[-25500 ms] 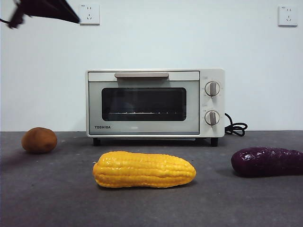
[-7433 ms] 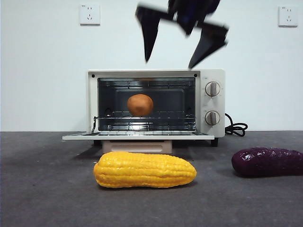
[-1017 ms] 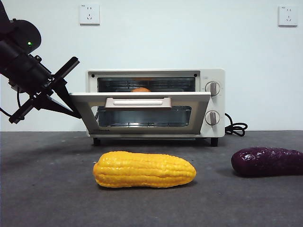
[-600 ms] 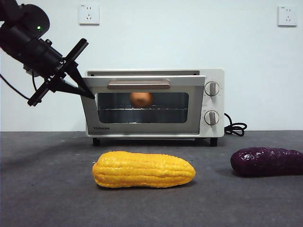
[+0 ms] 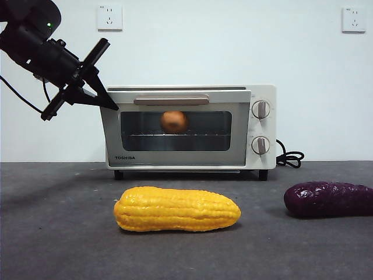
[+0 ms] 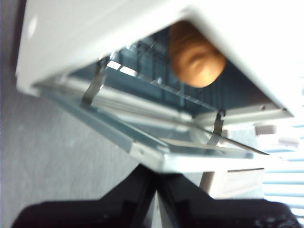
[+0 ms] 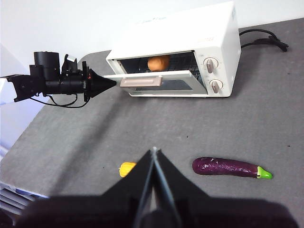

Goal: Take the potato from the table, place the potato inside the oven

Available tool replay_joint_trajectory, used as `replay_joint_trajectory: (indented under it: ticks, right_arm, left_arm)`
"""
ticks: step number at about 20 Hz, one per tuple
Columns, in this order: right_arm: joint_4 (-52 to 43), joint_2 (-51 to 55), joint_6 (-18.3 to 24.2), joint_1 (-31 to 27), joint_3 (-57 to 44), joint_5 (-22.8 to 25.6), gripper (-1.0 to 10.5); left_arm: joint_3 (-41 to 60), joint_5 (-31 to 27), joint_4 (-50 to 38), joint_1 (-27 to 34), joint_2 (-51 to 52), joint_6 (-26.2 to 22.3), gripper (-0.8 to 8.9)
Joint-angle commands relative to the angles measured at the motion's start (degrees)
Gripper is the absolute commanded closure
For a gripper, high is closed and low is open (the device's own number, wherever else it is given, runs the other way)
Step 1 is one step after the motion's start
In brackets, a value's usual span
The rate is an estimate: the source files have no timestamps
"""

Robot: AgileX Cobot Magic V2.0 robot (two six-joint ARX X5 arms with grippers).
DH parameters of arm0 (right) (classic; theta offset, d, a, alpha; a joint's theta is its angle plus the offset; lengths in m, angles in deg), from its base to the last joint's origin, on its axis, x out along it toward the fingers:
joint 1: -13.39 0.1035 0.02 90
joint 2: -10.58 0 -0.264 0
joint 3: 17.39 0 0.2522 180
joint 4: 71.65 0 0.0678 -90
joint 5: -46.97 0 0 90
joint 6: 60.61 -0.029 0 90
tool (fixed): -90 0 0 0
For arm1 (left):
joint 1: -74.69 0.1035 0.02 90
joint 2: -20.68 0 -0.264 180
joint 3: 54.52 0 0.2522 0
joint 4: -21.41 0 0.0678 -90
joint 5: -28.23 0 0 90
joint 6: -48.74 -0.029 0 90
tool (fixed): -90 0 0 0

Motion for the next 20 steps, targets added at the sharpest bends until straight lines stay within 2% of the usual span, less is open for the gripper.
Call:
replay_joint_trajectory:
  ticks: [1, 8, 14, 17, 20]
  right_arm:
    - [1.3, 0.1, -0.7, 0.0, 0.0, 0.2, 9.5]
    - [1.3, 0.1, -1.1, 0.0, 0.0, 0.2, 9.5]
    - [1.3, 0.1, -1.0, 0.0, 0.0, 0.2, 9.5]
    - [1.3, 0.1, -0.9, 0.0, 0.0, 0.3, 9.5]
    - [1.3, 0.1, -0.1, 0.0, 0.0, 0.6, 9.5]
  left_arm:
    - [0.0, -1.5, -1.1, 0.0, -0.3, 0.3, 8.20]
    - [0.0, -2.9, -6.0, 0.0, -0.3, 0.3, 8.20]
    - [0.0, -2.3, -6.3, 0.0, -0.3, -0.6, 8.20]
    - [0.0, 1.8, -6.3, 0.0, -0.3, -2.2, 8.20]
    - [0.0, 8.7, -5.8, 0.0, 0.2, -3.5, 8.20]
